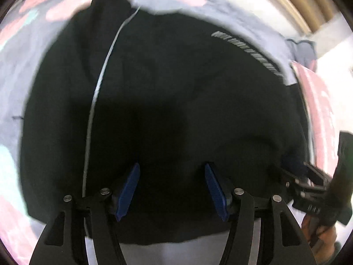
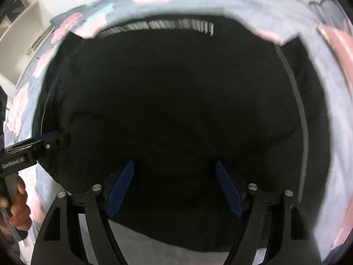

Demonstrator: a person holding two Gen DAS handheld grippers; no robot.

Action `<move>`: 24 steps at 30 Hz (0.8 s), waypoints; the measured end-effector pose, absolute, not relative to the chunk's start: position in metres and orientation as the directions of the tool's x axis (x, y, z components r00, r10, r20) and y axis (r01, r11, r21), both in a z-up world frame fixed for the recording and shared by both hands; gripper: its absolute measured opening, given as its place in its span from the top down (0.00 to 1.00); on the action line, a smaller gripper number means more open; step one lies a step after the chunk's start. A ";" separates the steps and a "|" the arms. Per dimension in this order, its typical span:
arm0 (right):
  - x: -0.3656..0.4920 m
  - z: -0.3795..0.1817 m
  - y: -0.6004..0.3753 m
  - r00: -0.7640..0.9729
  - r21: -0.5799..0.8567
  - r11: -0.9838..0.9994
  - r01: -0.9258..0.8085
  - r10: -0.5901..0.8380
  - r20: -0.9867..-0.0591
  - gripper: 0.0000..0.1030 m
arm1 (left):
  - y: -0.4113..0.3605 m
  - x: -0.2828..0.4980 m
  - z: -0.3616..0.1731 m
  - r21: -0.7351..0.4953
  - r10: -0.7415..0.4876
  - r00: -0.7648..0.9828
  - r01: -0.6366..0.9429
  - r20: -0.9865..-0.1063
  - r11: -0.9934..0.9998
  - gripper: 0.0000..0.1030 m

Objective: Fold large clothes

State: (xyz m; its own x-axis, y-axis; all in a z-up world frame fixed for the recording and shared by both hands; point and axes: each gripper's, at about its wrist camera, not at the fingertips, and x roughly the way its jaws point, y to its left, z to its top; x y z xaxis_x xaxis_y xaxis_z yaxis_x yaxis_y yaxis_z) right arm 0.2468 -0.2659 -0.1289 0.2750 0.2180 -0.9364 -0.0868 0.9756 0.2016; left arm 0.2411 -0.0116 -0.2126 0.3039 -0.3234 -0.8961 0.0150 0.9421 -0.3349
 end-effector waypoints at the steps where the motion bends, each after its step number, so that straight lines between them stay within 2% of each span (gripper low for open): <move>1: 0.249 -0.132 -0.264 0.278 0.193 0.977 -0.089 0.210 -0.937 0.22 | -0.014 0.245 -0.216 -0.330 -0.315 0.304 0.003 -0.899 0.944 0.38; 4: 0.249 -0.133 -0.260 0.297 0.160 0.983 -0.090 0.180 -0.938 0.21 | -0.027 0.248 -0.218 -0.293 -0.282 0.302 0.008 -0.911 0.956 0.36; 7: 0.241 -0.130 -0.257 0.337 0.131 0.985 -0.114 0.162 -0.927 0.19 | -0.026 0.244 -0.219 -0.307 -0.299 0.317 0.028 -0.900 0.951 0.36; 16: 0.223 -0.106 -0.281 0.312 0.250 0.966 -0.061 0.257 -0.915 0.19 | 0.021 0.210 -0.187 -0.443 -0.407 0.379 -0.009 -0.831 0.896 0.36; 21: 0.207 -0.090 -0.311 0.317 0.304 0.952 -0.016 0.293 -0.902 0.19 | 0.051 0.210 -0.160 -0.432 -0.368 0.448 -0.045 -0.814 0.901 0.36; 24: 0.201 -0.075 -0.336 0.354 0.293 0.956 0.029 0.264 -0.897 0.18 | 0.085 0.217 -0.147 -0.405 -0.328 0.471 -0.068 -0.819 0.912 0.36</move>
State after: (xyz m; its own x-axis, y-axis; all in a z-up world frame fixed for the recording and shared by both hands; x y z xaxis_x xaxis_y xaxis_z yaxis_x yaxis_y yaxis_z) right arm 0.2012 -0.3363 -0.0748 0.3545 0.2643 -0.8969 0.0293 0.9556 0.2932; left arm 0.2168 0.0849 -0.1467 0.4708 -0.3282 -0.8189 -0.0682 0.9119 -0.4047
